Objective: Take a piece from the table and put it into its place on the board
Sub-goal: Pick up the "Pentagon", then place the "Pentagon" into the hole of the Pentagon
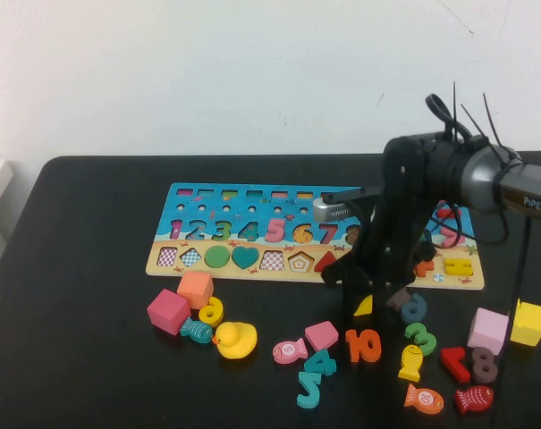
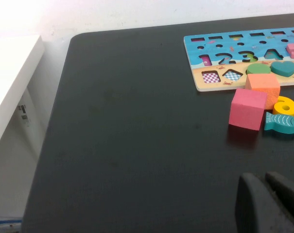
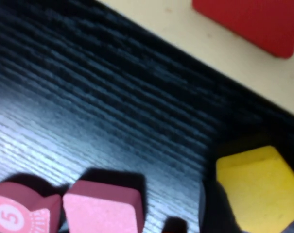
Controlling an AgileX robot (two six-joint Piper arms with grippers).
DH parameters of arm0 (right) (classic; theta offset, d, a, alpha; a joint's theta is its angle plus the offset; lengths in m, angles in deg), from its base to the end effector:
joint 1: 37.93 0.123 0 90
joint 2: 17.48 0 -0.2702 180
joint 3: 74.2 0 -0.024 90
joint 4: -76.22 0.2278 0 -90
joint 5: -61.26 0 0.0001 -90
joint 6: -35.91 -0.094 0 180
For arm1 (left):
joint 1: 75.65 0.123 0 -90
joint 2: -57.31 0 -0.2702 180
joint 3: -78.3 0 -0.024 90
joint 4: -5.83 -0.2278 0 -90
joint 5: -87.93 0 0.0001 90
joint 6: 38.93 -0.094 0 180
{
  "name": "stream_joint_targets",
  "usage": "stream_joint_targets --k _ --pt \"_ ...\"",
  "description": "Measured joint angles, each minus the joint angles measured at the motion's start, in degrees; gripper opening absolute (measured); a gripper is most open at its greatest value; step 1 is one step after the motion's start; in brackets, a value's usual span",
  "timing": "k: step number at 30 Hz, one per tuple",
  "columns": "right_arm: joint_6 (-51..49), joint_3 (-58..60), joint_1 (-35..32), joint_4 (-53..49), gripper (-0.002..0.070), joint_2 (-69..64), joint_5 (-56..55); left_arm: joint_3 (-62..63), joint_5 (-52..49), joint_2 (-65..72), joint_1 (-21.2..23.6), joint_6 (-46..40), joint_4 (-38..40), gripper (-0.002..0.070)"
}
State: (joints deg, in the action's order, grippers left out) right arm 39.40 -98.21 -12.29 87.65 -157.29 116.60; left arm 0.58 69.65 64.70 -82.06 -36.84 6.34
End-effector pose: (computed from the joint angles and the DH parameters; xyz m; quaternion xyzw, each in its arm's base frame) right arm 0.3873 0.2029 0.1283 -0.2010 0.9728 0.0992 0.0589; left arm 0.0481 -0.0057 0.1792 0.0271 0.7842 -0.0496 0.6179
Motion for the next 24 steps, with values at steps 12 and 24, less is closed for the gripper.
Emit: stream_joint_targets --k 12,24 --pt "1.6 -7.0 0.0 -0.6 0.0367 -0.2 3.8 0.0 0.0 0.0 0.0 0.0 0.0 -0.0001" --pt "7.7 -8.1 0.0 6.0 0.0366 -0.2 -9.3 0.0 0.0 0.0 0.0 -0.1 0.0 -0.0002"
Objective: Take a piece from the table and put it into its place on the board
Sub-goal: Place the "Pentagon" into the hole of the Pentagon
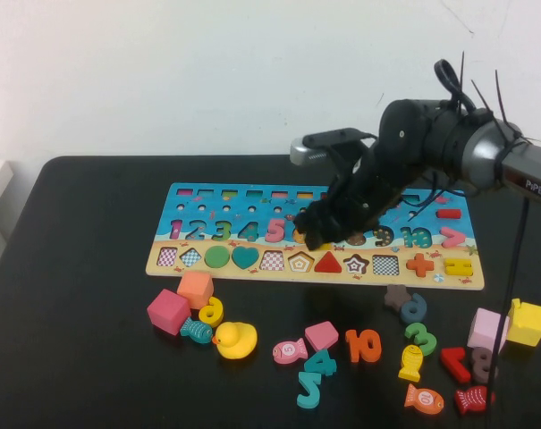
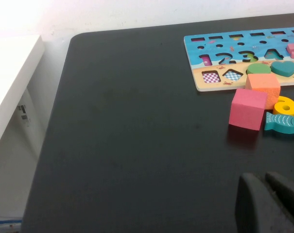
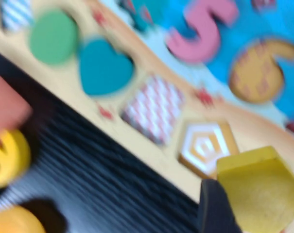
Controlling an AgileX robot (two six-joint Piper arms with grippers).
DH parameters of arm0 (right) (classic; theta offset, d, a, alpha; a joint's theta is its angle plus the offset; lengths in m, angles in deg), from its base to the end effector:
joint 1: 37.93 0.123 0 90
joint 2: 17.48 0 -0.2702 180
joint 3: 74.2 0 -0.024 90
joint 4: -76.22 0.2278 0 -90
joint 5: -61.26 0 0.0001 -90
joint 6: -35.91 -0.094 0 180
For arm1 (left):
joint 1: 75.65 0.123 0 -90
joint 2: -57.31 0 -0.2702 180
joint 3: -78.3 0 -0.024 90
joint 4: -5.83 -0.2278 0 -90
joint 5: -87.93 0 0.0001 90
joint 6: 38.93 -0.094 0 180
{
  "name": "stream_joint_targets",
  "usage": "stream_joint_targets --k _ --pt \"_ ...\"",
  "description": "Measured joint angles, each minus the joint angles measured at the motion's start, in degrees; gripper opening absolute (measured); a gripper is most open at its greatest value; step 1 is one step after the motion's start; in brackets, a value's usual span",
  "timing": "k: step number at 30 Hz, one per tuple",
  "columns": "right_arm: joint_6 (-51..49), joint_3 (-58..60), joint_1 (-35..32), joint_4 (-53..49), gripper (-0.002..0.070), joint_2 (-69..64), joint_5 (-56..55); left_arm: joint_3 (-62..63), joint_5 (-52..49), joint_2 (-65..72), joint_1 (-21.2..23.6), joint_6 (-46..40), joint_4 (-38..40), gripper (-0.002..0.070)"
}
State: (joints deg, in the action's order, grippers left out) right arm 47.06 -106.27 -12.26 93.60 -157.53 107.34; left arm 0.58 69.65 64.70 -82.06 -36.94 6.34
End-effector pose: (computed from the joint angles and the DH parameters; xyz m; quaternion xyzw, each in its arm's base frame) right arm 0.4177 0.2232 0.1674 -0.2305 0.9385 0.1566 0.2037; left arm 0.0481 -0.0057 0.1792 0.0278 0.7842 -0.0491 0.6179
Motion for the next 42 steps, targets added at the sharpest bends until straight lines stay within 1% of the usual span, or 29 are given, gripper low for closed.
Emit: stream_joint_targets --k 6,12,19,25,28,37,42 --pt "1.3 0.0 0.6 5.5 0.0366 -0.5 -4.3 0.0 0.0 0.0 0.0 0.0 0.0 -0.0002" --pt "1.3 -0.1 1.1 9.0 0.0366 -2.9 -5.1 0.0 0.0 0.0 0.0 0.0 0.0 -0.0002" --pt "1.1 -2.8 1.6 8.6 0.037 -5.2 -4.0 0.0 0.0 0.0 0.0 0.0 0.0 -0.0002" --pt "-5.7 -4.9 1.6 -1.3 0.037 -5.5 -1.3 0.0 0.0 0.0 0.0 0.0 0.0 -0.0002" --pt "-6.9 -5.3 1.6 -3.0 0.037 -5.5 -0.5 0.0 0.0 0.0 0.0 0.0 0.0 -0.0002" --pt "-5.6 -5.4 1.7 2.9 0.0371 -7.1 -0.7 0.0 0.0 0.0 0.0 0.0 0.0 -0.0002" --pt "-5.1 -5.6 2.1 2.7 0.0371 -7.5 -1.1 0.0 0.0 0.0 0.0 0.0 0.0 -0.0002"
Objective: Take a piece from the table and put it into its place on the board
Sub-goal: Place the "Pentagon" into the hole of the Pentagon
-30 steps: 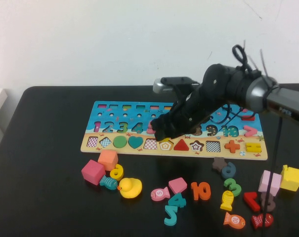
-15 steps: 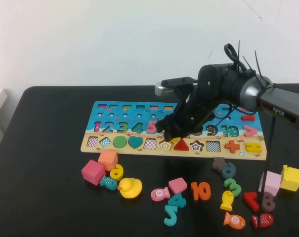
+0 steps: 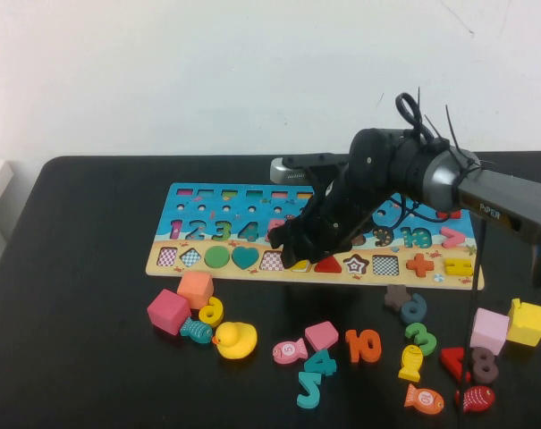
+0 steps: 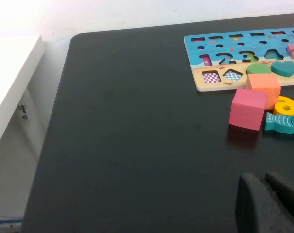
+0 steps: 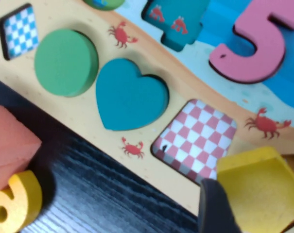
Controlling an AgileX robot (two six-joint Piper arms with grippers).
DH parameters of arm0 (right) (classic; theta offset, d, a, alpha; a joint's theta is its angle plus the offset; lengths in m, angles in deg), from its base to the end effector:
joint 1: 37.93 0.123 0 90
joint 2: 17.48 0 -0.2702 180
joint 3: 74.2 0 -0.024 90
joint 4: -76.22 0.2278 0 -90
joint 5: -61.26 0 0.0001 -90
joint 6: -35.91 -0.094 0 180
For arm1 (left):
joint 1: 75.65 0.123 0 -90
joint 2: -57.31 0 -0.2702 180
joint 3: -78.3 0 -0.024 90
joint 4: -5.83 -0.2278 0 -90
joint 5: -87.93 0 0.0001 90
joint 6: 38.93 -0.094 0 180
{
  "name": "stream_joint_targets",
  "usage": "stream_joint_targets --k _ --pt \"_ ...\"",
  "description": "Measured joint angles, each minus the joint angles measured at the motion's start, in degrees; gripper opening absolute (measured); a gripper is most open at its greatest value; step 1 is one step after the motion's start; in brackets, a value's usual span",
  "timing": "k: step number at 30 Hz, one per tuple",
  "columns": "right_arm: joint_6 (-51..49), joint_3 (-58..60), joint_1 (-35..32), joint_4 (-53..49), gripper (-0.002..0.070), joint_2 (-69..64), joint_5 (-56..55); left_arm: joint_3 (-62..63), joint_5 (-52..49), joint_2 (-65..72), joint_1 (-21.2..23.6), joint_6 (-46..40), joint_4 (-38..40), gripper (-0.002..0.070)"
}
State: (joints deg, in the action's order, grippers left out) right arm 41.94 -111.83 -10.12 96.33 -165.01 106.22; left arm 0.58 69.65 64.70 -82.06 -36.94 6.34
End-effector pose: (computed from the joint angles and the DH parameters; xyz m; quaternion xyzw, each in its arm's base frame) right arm 0.4241 0.2495 0.1318 -0.1900 0.9467 0.1851 0.1826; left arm 0.0481 -0.0057 0.1792 0.0278 0.7842 -0.0491 0.6179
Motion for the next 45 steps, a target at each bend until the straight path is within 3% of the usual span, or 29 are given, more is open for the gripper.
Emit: stream_joint_targets --k 27,45 --pt "-4.7 -0.2 0.1 -2.7 0.0371 0.0 0.7 0.0 0.0 0.0 0.0 0.0 0.0 -0.0002" --pt "-8.3 -5.9 0.1 -6.7 0.0371 -0.7 9.6 0.0 0.0 0.0 0.0 0.0 0.0 -0.0002"
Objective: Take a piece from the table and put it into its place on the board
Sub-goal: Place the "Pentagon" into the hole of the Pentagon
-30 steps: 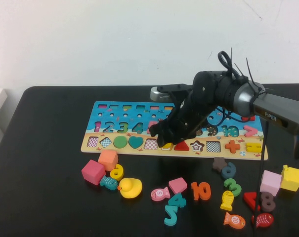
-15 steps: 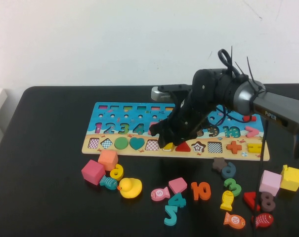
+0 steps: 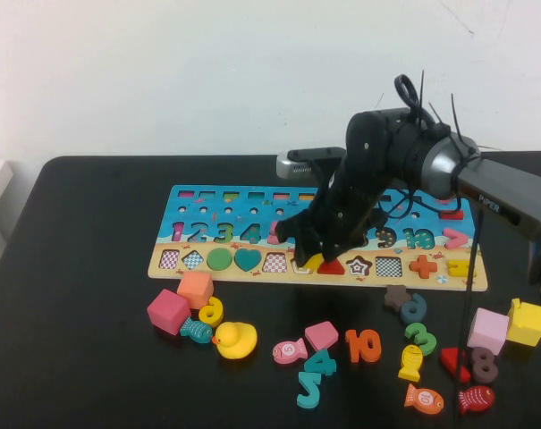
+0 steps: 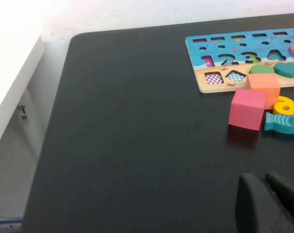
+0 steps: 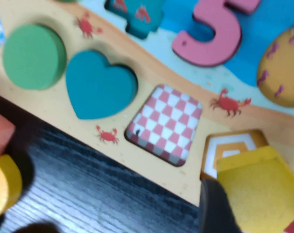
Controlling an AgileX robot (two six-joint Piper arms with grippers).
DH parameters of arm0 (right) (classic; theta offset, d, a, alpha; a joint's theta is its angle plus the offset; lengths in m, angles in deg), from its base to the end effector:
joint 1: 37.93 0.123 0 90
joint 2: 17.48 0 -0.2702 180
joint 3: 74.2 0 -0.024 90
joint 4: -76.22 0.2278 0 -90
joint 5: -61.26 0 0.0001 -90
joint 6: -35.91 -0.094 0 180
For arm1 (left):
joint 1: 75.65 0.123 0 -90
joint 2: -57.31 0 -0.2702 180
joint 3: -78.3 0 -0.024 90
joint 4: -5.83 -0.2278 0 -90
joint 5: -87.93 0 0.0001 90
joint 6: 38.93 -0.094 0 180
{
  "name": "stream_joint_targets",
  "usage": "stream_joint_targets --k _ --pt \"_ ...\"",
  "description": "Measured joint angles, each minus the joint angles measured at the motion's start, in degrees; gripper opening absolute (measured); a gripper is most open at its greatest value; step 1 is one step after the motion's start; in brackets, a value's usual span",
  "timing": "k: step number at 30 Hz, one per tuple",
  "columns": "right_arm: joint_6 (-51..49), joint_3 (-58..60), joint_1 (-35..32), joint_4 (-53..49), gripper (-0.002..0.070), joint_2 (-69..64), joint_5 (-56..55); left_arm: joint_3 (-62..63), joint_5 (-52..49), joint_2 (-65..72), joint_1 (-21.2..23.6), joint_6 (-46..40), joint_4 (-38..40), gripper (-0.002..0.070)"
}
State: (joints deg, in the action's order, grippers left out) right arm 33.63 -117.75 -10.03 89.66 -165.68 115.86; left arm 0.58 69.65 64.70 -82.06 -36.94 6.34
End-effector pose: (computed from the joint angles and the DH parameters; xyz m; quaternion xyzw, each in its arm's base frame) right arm 0.4246 0.2450 0.1451 -0.1683 0.9636 0.1489 0.1451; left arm 0.0481 -0.0057 0.1792 0.0278 0.7842 -0.0491 0.6179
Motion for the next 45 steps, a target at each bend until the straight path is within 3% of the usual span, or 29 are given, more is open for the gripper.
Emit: stream_joint_targets --k 45 --pt "-4.4 -0.8 2.9 -4.3 0.0371 -1.8 -2.6 0.0 0.0 0.0 0.0 0.1 0.0 -0.0001"
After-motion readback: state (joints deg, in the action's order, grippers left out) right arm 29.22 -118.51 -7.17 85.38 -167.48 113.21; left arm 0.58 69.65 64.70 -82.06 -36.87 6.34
